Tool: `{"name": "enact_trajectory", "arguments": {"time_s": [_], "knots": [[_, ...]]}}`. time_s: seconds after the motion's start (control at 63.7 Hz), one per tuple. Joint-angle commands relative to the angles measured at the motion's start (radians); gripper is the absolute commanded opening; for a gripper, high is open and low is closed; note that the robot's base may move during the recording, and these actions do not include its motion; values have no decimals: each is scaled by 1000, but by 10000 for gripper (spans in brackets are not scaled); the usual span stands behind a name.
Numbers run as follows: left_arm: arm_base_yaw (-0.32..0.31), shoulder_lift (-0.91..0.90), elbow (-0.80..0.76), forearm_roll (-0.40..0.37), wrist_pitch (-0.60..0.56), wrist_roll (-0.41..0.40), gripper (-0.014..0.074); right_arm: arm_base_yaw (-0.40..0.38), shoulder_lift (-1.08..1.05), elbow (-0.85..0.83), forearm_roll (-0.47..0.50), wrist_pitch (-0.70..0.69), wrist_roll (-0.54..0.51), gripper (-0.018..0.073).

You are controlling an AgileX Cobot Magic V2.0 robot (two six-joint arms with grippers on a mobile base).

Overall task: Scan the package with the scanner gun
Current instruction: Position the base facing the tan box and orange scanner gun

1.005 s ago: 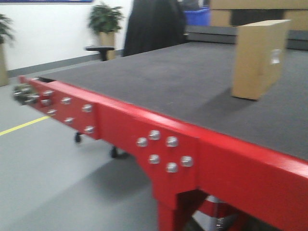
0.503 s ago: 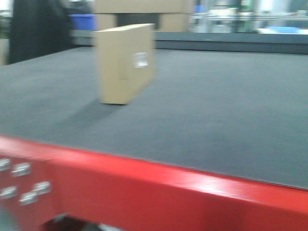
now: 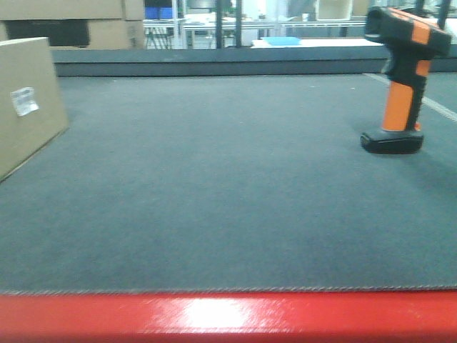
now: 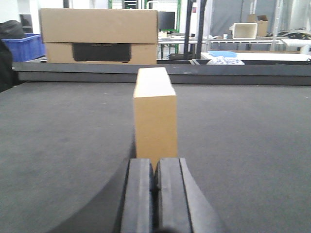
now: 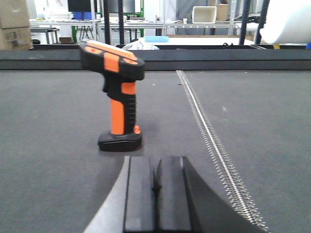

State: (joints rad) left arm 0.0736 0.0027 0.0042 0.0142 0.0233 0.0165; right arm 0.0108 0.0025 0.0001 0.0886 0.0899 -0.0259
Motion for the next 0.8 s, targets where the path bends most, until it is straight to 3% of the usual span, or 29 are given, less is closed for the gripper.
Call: {"name": "enact_trajectory", "arguments": {"time_s": [0.0, 0.785], "knots": [[1, -3, -4, 0, -14, -5, -111, 3, -3, 0, -7, -17, 1, -153], [-1, -3, -4, 0, -14, -5, -111, 5, -3, 0, -7, -17, 1, -153]]}}
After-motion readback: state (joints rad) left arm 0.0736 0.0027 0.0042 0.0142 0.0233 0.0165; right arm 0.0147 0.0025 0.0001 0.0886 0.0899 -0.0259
